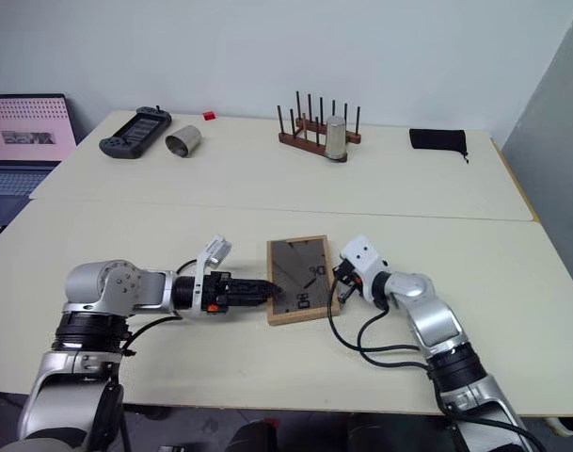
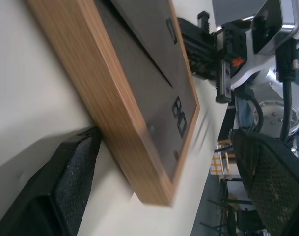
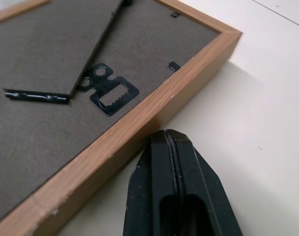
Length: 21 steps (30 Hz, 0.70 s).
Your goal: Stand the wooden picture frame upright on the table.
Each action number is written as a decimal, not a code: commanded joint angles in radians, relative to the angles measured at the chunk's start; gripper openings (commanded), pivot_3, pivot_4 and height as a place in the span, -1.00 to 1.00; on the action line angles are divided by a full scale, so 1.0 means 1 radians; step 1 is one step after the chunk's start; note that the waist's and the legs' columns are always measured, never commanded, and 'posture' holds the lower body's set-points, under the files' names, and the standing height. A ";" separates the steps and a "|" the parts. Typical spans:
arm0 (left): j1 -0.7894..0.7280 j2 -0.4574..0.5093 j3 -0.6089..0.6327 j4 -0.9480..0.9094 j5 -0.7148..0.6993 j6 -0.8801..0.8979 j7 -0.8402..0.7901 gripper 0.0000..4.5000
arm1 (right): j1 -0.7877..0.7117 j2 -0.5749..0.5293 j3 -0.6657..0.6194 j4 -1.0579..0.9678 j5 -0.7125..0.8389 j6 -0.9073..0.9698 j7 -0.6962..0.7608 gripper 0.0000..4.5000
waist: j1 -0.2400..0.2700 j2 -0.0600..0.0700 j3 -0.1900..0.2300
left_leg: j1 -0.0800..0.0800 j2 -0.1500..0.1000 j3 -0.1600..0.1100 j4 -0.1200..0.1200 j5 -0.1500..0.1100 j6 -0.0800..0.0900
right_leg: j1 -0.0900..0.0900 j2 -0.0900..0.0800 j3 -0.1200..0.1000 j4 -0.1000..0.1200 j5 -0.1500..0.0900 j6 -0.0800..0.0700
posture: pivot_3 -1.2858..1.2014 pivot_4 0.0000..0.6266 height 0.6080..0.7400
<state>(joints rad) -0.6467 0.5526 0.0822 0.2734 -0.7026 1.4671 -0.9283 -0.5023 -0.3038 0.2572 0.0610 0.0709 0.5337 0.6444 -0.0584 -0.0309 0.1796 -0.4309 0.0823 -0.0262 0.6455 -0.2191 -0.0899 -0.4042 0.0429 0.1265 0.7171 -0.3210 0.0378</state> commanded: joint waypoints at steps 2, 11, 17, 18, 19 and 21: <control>0.021 -0.045 0.012 -0.019 -0.017 -0.015 0.029 0.98 | -0.016 0.046 -0.017 -0.082 0.036 0.040 -0.016 -1.00 | 0.003 0.000 0.000 | 0.000 0.000 0.000 0.000 0.000 0.000 | 0.000 -0.001 0.000 0.000 0.000 0.000 | 0.03 -0.52 1.00; 0.036 -0.032 0.048 -0.081 -0.059 -0.010 0.007 0.60 | 0.004 0.069 -0.044 -0.109 0.051 0.097 -0.052 -1.00 | 0.002 0.000 0.000 | 0.000 -0.001 0.000 0.000 0.000 0.000 | 0.001 -0.002 -0.001 0.000 0.000 0.000 | 0.03 -0.52 1.00; 0.043 0.003 0.044 -0.136 -0.097 -0.003 -0.018 0.10 | 0.000 0.056 -0.059 -0.093 0.048 0.094 -0.057 -1.00 | 0.002 0.000 0.000 | 0.000 -0.001 0.000 -0.001 0.000 0.000 | 0.000 -0.002 -0.001 0.000 0.000 0.000 | 0.03 -0.52 1.00; 0.044 0.004 0.044 -0.137 -0.099 -0.004 -0.015 0.01 | 0.000 0.057 -0.060 -0.093 0.049 0.095 -0.057 -1.00 | 0.002 0.000 0.000 | 0.000 -0.001 0.000 -0.001 0.000 0.000 | 0.000 -0.002 -0.001 0.000 0.000 0.000 | 0.03 -0.52 1.00; 0.046 0.005 0.045 -0.139 -0.100 -0.007 -0.013 -0.07 | 0.000 0.057 -0.060 -0.094 0.049 0.095 -0.058 -1.00 | 0.002 0.000 0.000 | 0.000 -0.001 0.000 -0.001 0.000 0.000 | 0.000 -0.002 -0.001 -0.001 0.000 0.000 | 0.03 -0.52 1.00; 0.049 0.005 0.046 -0.142 -0.101 -0.015 -0.011 -0.24 | 0.001 0.058 -0.060 -0.095 0.049 0.096 -0.059 -1.00 | 0.002 0.000 0.000 | 0.000 -0.001 0.000 -0.001 0.000 0.000 | 0.000 -0.002 -0.001 -0.001 0.000 0.000 | 0.03 -0.52 1.00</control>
<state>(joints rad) -0.5961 0.5472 0.1155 0.1669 -0.7782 1.4692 -0.9294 -0.4967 -0.2453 0.2162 -0.0044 0.1027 0.6381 0.5879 -0.0569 -0.0310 0.1795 -0.4311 0.0810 -0.0258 0.6450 -0.2191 -0.0899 -0.4041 0.0409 0.1253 0.7165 -0.3210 0.0378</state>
